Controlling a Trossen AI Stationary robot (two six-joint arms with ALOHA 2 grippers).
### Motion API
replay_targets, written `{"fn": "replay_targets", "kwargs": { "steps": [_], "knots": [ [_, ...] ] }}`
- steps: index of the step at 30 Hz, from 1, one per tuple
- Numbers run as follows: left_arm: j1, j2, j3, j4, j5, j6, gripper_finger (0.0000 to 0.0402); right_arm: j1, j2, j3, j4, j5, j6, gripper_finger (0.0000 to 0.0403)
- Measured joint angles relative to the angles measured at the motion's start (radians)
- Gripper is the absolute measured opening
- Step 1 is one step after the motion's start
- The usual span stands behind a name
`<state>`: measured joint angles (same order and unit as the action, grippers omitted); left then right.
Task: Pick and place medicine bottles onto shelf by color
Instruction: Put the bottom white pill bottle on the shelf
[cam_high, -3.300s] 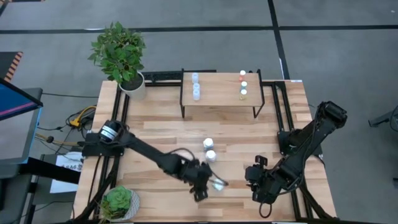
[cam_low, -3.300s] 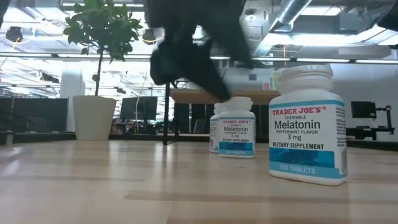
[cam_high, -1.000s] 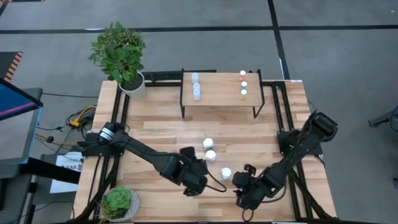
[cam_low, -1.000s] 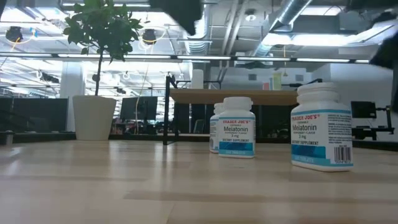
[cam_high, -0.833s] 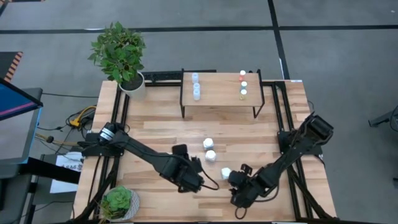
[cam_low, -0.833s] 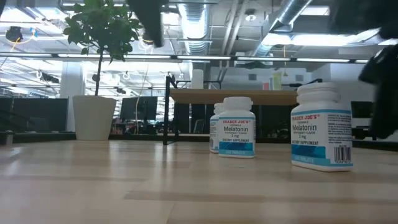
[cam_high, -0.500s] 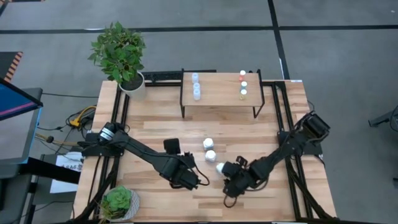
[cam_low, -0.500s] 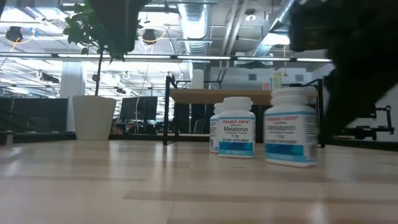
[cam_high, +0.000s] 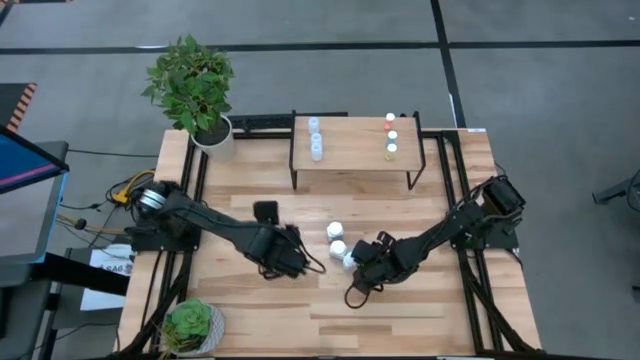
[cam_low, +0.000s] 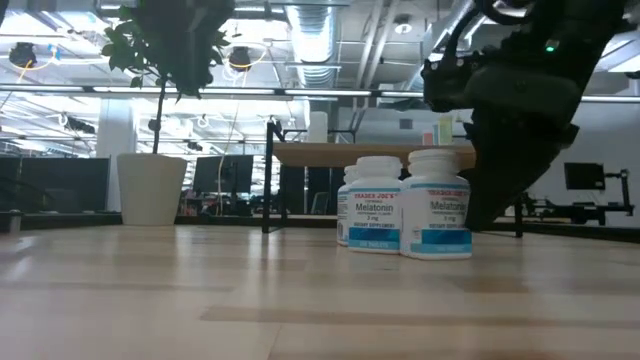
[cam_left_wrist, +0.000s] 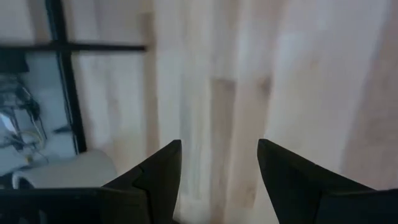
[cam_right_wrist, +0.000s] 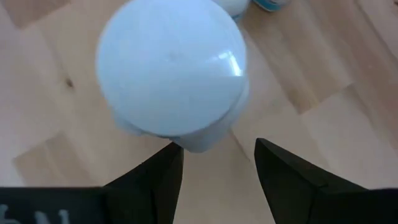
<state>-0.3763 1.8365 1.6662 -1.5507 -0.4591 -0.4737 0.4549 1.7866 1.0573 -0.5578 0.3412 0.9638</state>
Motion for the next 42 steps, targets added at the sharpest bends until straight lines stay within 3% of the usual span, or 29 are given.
{"fn": "replay_targets", "kwargs": {
  "steps": [4,11,16,22,25,31,42],
  "knots": [
    [0.033,-0.14,-0.184,0.121,-0.002,-0.021,0.0199,-0.021,0.0,0.0,-0.018,0.0,-0.038,0.0221],
    [0.077,-0.39,-0.524,0.487,0.005,-0.037,0.0199,-0.082,0.0,0.0,-0.039,0.0,-0.083,0.0221],
    [0.077,-0.512,-0.694,0.729,-0.007,0.0,0.0199,-0.106,-0.001,0.0,-0.089,-0.005,-0.083,0.0221],
    [0.102,-0.624,-0.86,0.964,-0.017,0.13,0.0199,-0.095,-0.001,0.075,-0.254,-0.116,-0.086,0.0221],
    [0.12,-0.661,-0.926,1.088,0.004,0.216,0.0199,-0.077,-0.001,0.138,-0.345,-0.179,-0.113,0.0221],
    [0.152,-0.68,-1.007,1.286,0.115,0.315,0.0199,-0.031,-0.002,0.239,-0.377,-0.201,-0.245,0.0221],
    [0.126,-0.679,-1.016,1.28,0.114,0.185,0.0199,0.006,-0.002,0.376,-0.392,-0.203,-0.512,0.0221]
  ]
}}
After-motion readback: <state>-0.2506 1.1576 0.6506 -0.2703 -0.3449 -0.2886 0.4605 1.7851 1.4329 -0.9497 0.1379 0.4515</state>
